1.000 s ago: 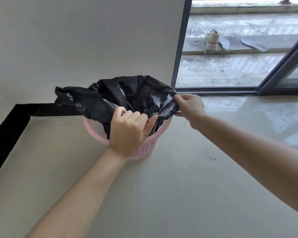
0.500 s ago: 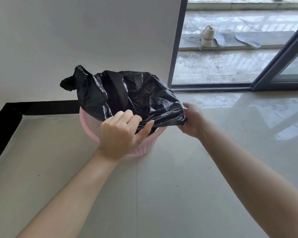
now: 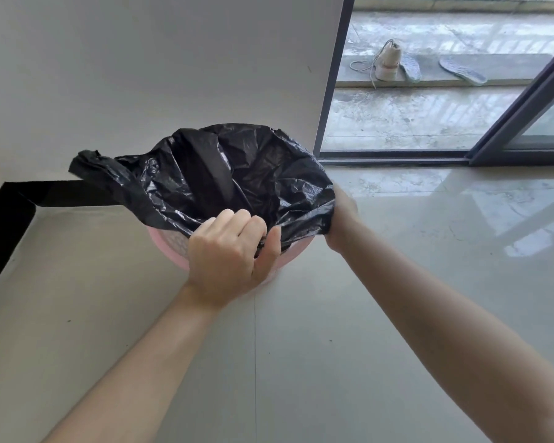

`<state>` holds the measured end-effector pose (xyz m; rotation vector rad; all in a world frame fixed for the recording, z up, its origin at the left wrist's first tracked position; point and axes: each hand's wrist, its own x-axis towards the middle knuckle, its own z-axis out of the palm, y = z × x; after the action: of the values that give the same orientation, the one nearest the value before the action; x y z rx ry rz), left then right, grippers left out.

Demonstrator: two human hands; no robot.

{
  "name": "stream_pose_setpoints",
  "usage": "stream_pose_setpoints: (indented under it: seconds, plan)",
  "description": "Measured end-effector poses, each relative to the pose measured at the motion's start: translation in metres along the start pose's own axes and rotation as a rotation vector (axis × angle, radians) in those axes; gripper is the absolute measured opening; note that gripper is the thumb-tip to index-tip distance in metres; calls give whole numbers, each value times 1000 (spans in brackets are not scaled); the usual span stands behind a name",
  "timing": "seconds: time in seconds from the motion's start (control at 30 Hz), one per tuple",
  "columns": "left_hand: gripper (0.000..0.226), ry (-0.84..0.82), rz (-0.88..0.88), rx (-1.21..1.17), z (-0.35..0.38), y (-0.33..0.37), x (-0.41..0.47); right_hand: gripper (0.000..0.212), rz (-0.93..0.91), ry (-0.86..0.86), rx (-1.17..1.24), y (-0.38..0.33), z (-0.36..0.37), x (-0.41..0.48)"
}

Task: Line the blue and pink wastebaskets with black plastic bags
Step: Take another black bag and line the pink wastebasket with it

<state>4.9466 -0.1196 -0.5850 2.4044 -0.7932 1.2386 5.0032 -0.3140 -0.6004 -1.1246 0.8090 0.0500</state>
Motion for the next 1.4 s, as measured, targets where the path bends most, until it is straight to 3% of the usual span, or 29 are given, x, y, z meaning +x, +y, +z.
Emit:
stream_pose_setpoints:
  seconds: [0.07, 0.27, 0.33, 0.43, 0.57, 0.73, 0.97, 1.2, 1.4]
  plan:
    - [39, 26, -49, 9, 11, -2, 13, 29, 31, -13, 30, 4, 5, -4]
    - [37, 45, -149, -41, 43, 3, 38, 68, 47, 32, 4, 6, 1, -12]
    - [34, 57, -170, -106, 44, 9, 42, 63, -20, 18, -100, 6, -4, -13]
    - [32, 21, -127, -119, 35, 11, 37, 37, -181, 48, -122, 5, -10, -11]
    - [41, -69, -113, 86, 16, -11, 17, 42, -285, 118, -103, 3, -7, -4]
    - [38, -60, -51, 161, 7, -25, -24, 49, -248, 137, -123, 27, 1, -10]
    - [20, 17, -221, 72, 15, -1, -51, 46, -223, 143, -250, 43, 6, -12]
    - [20, -23, -220, 69, 21, 5, -51, 47, -161, 48, 3, 25, 12, -33]
    - [15, -51, -167, 95, 22, 3, -56, 36, -268, 45, -70, 41, 13, -36]
